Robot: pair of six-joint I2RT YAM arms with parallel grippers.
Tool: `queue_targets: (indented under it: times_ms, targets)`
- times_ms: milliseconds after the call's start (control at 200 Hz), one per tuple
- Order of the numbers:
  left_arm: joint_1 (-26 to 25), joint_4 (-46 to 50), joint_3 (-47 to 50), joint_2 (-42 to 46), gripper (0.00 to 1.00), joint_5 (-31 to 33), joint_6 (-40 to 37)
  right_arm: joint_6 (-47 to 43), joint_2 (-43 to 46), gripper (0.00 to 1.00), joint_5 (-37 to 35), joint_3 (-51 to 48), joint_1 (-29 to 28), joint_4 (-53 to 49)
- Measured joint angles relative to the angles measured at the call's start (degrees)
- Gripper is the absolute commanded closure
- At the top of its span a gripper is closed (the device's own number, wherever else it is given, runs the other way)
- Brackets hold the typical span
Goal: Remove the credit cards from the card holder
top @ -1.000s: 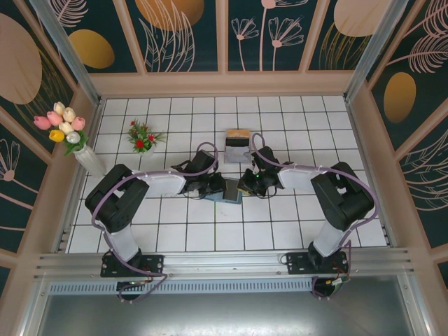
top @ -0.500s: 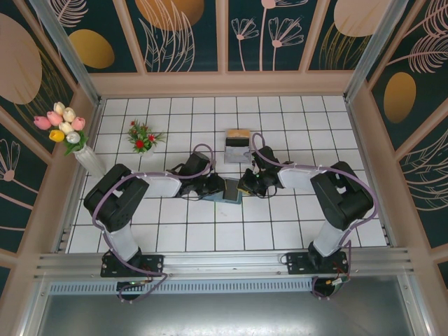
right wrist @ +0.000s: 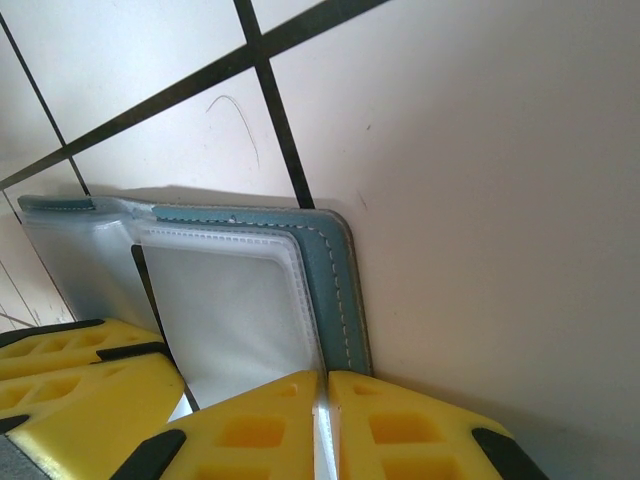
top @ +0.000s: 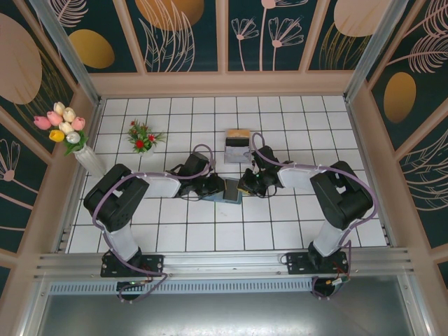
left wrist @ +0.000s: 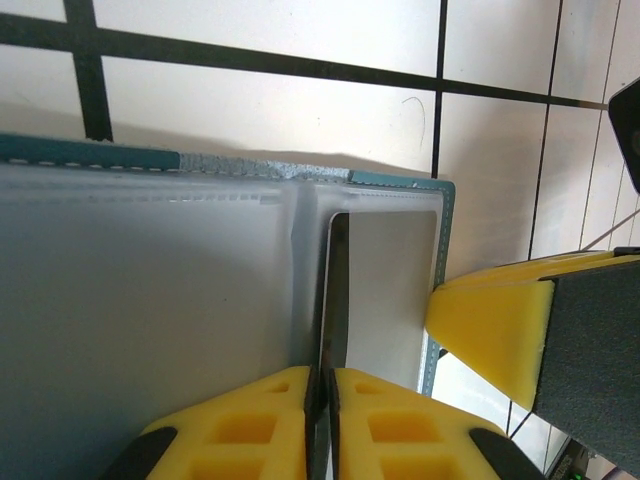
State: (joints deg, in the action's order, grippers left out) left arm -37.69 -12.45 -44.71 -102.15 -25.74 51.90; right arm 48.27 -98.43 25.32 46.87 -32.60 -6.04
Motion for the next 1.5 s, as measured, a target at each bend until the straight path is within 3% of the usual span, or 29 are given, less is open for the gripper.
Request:
queue_targets:
  times_ms: [470, 886, 1501]
  targets:
    - [0.2, -1.1, 0.4, 0.0, 0.84, -1.3, 0.0, -0.5, -0.2, 0.85, 0.2, 0.2, 0.0, 0.0]
    - [0.6, -1.6, 1.0, 0.0, 0.96, -2.1, -0.9, -1.4, -0.6, 0.85, 0.2, 0.7, 0.0, -0.4]
    - [2.9, 2.1, 3.1, 5.9, 0.96, -1.9, -4.3, -1.7, -0.8, 0.84, 0.5, 0.7, 0.0, 0.2]
